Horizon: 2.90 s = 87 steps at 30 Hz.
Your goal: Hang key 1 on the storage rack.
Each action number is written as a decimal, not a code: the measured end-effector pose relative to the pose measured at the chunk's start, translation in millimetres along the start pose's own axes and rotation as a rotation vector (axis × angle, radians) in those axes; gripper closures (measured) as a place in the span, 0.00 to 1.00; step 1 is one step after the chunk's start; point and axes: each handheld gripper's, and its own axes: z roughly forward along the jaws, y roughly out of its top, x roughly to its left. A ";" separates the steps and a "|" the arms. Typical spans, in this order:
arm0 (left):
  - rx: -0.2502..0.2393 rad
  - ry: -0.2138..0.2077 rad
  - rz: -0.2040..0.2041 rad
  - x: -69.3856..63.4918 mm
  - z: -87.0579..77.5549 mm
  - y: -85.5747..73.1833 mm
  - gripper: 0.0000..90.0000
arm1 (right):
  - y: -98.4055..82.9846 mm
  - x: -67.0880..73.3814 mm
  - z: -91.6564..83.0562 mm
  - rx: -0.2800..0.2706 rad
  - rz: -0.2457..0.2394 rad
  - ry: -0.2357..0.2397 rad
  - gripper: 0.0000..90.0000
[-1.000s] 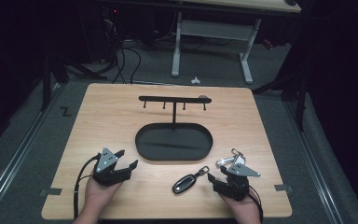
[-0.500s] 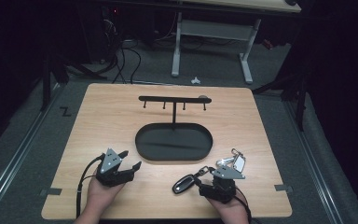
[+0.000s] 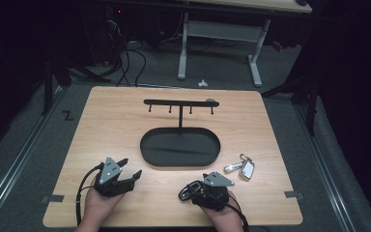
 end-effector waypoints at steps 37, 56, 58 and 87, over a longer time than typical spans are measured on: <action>0.000 -0.048 0.078 -15.5 18.6 13.6 0.38 | -35.3 -36.3 -43.0 0.117 0.093 -0.042 0.82; 0.004 -0.056 0.058 -13.3 23.7 13.3 0.38 | -45.7 -49.3 -56.0 0.136 0.114 -0.050 0.85; 0.009 -0.057 0.059 -13.0 24.0 13.1 0.38 | -45.2 -49.7 -55.1 0.134 0.083 -0.058 0.86; 0.019 -0.073 -0.058 11.9 -2.8 -5.9 0.32 | -20.1 -62.3 -43.5 0.052 0.101 0.008 0.69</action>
